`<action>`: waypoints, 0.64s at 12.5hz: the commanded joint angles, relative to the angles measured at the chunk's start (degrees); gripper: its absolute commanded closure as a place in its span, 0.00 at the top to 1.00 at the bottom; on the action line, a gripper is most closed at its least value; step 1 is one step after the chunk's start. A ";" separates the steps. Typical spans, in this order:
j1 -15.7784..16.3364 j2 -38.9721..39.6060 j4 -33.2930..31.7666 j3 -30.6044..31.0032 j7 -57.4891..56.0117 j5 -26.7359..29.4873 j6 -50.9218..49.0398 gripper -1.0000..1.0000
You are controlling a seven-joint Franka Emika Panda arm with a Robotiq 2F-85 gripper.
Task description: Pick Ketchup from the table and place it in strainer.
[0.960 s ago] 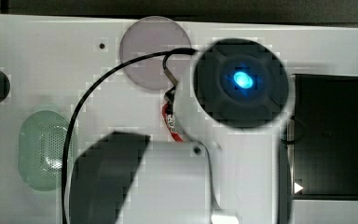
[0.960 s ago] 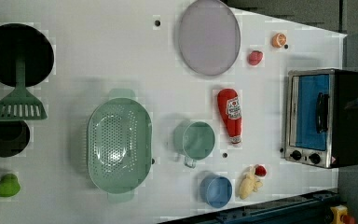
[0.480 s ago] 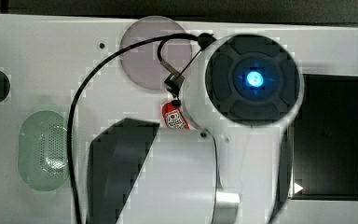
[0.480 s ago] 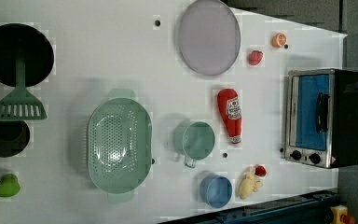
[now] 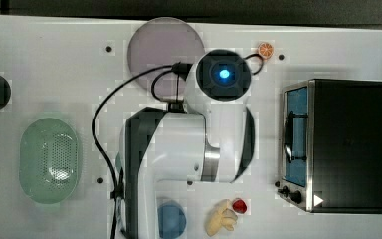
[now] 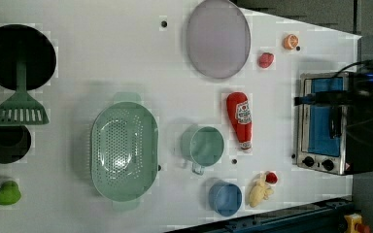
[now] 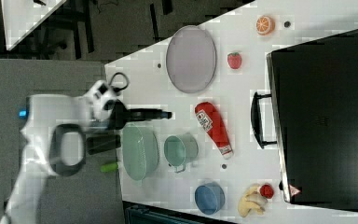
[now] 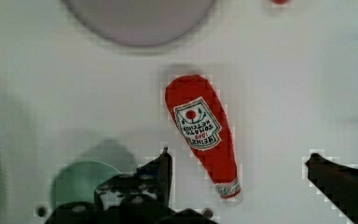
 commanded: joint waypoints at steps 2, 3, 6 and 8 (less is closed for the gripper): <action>0.01 0.40 -6.71 0.61 -15.08 0.49 10.99 1.00; 0.09 1.34 -8.37 0.74 -15.10 0.49 13.06 1.00; 0.19 4.81 -11.54 1.17 -15.05 -0.27 18.07 1.00; 0.27 7.35 -12.70 1.16 -14.00 -4.10 21.33 1.00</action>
